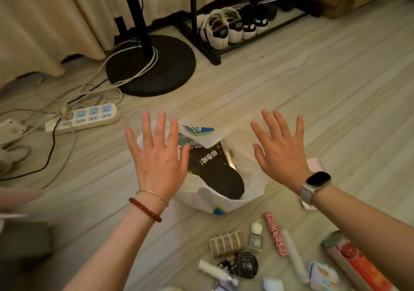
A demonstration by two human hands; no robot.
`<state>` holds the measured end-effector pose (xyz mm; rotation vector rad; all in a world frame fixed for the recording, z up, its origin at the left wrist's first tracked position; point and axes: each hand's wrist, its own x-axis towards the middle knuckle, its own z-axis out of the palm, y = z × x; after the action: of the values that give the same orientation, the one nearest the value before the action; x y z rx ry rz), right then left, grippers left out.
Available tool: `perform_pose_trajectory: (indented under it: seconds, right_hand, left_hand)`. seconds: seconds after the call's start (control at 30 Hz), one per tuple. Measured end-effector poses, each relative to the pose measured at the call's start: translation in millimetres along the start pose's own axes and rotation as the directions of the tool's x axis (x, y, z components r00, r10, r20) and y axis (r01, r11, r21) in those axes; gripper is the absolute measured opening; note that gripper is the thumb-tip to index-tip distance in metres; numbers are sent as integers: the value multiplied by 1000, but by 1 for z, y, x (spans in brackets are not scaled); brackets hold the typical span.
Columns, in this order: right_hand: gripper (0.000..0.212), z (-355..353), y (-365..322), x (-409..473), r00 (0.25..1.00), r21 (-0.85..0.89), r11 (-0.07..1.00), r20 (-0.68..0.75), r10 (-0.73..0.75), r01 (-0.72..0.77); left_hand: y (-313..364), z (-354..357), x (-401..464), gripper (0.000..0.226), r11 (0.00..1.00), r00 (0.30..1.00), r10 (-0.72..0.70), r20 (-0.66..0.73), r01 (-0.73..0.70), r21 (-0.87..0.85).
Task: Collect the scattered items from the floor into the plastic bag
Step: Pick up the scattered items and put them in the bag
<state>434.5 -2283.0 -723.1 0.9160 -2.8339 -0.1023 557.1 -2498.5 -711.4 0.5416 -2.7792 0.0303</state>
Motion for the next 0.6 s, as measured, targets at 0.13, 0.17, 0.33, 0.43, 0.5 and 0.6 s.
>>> perform_pose_trajectory:
  seconds: [0.13, 0.17, 0.33, 0.43, 0.5, 0.6]
  right_hand:
    - [64, 26, -4, 13, 983, -21, 990, 120, -138, 141]
    - [65, 36, -3, 16, 977, -8, 993, 175, -118, 121]
    - [65, 83, 8, 18, 877, 135, 990, 480, -22, -50]
    - [61, 87, 6, 16, 865, 215, 971, 502, -22, -100]
    - [57, 78, 5, 13, 900, 278, 957, 433, -51, -79]
    - [61, 52, 9, 0, 977, 403, 915, 196, -80, -6]
  left_hand:
    - [14, 45, -1, 85, 997, 930, 38, 365, -60, 48]
    - [7, 62, -5, 90, 997, 901, 11, 433, -41, 59]
    - [-25, 98, -16, 90, 995, 764, -81, 640, 99, 7]
    - [-26, 91, -7, 84, 999, 808, -45, 588, 39, 22]
    - [-18, 79, -6, 76, 999, 884, 37, 466, -40, -2]
    - [4, 59, -25, 54, 989, 983, 97, 157, -77, -128]
